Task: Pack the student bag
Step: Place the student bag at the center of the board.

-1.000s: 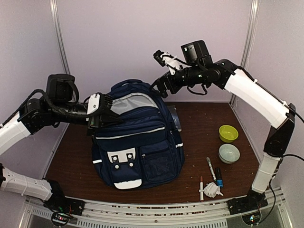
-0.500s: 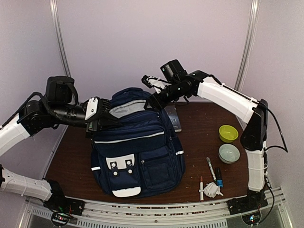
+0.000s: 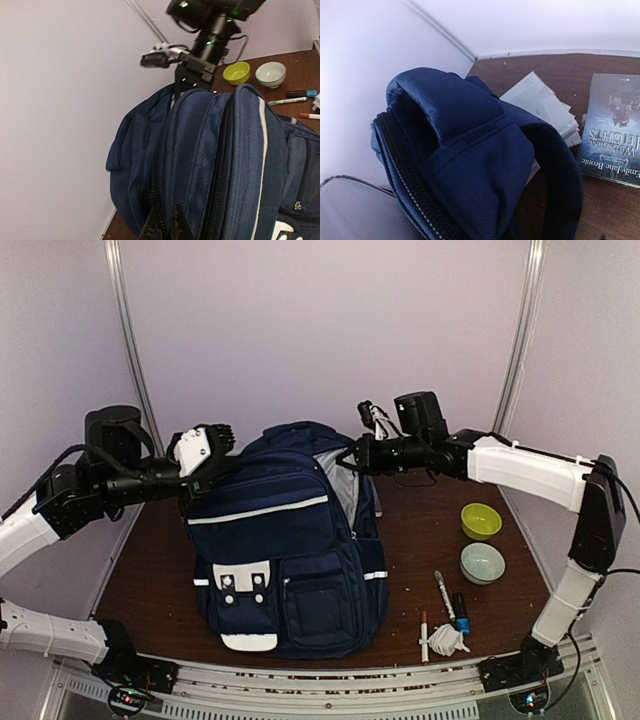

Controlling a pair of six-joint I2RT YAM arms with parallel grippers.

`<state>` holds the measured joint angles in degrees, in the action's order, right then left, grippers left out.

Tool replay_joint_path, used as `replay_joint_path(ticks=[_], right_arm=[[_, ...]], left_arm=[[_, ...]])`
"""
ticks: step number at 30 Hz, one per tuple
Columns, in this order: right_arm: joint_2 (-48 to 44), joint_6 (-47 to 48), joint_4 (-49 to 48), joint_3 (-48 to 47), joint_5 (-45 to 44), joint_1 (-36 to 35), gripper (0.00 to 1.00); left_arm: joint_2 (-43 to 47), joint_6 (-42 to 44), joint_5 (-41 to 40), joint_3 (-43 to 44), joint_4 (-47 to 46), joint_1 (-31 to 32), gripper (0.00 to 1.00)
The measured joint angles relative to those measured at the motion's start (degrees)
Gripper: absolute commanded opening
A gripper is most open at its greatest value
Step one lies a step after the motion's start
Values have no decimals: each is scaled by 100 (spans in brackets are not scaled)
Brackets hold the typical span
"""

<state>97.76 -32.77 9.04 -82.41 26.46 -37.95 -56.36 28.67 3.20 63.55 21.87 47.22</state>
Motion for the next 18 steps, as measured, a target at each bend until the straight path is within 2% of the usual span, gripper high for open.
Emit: replay_joint_path(ticks=[5, 6, 7, 8, 9, 10, 11, 12, 14, 18], right_arm=[[-588, -1502, -2214, 1447, -1665, -538, 0], [-671, -1716, -2636, 1709, -2065, -748, 0], [-734, -1882, -3003, 1943, -2455, -990, 0], [-763, -1993, -3241, 2085, -2712, -1180, 0], [-776, -2109, -3491, 2223, -2992, -1401, 0], [-778, -2218, -3705, 2350, -3224, -1591, 0], [-778, -2310, -3816, 2441, -3364, -1692, 0], [-778, -2422, -3939, 2566, -3515, -1812, 0], [-778, -2651, -4087, 2844, -3731, -1937, 0], [-743, -3112, -4092, 3331, -4044, -1921, 3]], left_arm=[[-621, 245, -776, 669, -85, -275, 0], [-745, 289, -817, 787, -90, -372, 5], [-837, 308, -822, 866, -87, -468, 24], [-927, 319, -789, 933, -74, -579, 48], [-994, 326, -732, 953, -81, -675, 67], [-1051, 267, -662, 953, -120, -761, 77], [-1075, 201, -577, 951, -131, -793, 82], [-1086, 42, -459, 905, -238, -844, 86], [-1045, -380, -151, 769, -431, -872, 88], [-721, -1534, 149, 192, -590, -850, 82]])
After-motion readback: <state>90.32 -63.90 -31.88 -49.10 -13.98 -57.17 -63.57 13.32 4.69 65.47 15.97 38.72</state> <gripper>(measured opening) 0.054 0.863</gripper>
